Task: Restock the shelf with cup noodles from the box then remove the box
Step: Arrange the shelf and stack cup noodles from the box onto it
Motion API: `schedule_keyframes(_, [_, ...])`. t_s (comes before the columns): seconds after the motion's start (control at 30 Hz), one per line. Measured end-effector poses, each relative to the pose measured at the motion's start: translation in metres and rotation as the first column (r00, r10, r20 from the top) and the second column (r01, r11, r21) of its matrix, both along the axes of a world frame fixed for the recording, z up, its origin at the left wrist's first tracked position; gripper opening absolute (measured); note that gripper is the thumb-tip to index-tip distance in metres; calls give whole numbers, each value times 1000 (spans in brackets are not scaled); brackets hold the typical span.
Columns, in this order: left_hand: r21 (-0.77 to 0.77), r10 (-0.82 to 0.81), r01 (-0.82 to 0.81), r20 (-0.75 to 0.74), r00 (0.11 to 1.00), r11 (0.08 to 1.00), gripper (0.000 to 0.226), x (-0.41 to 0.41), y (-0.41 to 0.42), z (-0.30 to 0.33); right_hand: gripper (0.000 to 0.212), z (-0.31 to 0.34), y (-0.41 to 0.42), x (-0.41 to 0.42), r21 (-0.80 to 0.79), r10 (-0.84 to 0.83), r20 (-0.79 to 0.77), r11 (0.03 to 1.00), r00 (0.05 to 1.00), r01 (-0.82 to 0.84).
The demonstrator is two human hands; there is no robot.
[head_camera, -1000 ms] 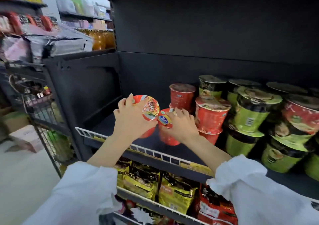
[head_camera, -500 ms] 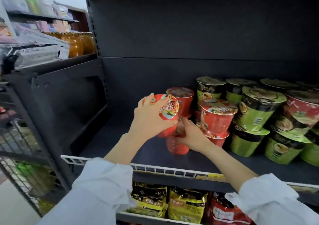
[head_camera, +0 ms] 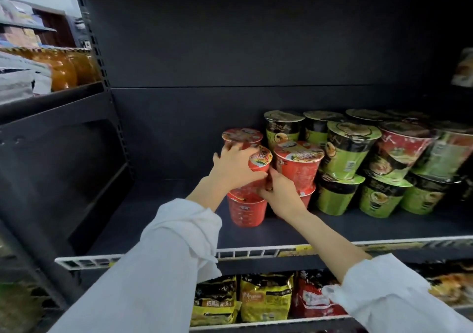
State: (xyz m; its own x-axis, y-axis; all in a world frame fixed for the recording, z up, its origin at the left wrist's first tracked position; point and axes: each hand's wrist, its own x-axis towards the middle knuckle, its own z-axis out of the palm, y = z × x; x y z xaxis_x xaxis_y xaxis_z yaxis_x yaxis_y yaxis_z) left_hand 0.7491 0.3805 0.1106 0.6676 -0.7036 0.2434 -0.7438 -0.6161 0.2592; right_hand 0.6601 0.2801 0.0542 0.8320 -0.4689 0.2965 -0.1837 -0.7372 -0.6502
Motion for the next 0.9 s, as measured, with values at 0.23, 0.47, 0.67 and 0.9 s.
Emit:
schedule_keyframes(0.23, [-121, 14, 17, 249, 968, 993, 49, -38, -6, -6, 46, 12, -18, -40, 38, 10, 53, 999, 999, -12])
schedule_keyframes(0.47, [-331, -78, 177, 291, 954, 927, 17, -117, -51, -19, 28, 21, -75, -137, 30, -72, 25, 997, 997, 72])
schedule_keyframes(0.67, [-415, -315, 314, 68, 947, 854, 16, -237, -139, -45, 25, 5, -151, -269, 39, -245, -24, 968, 969, 246])
schedule_keyframes(0.9, [-339, -413, 323, -243, 877, 884, 16, -415, -277, -107, 23, -52, -255, -447, 53, -404, -167, 907, 899, 418])
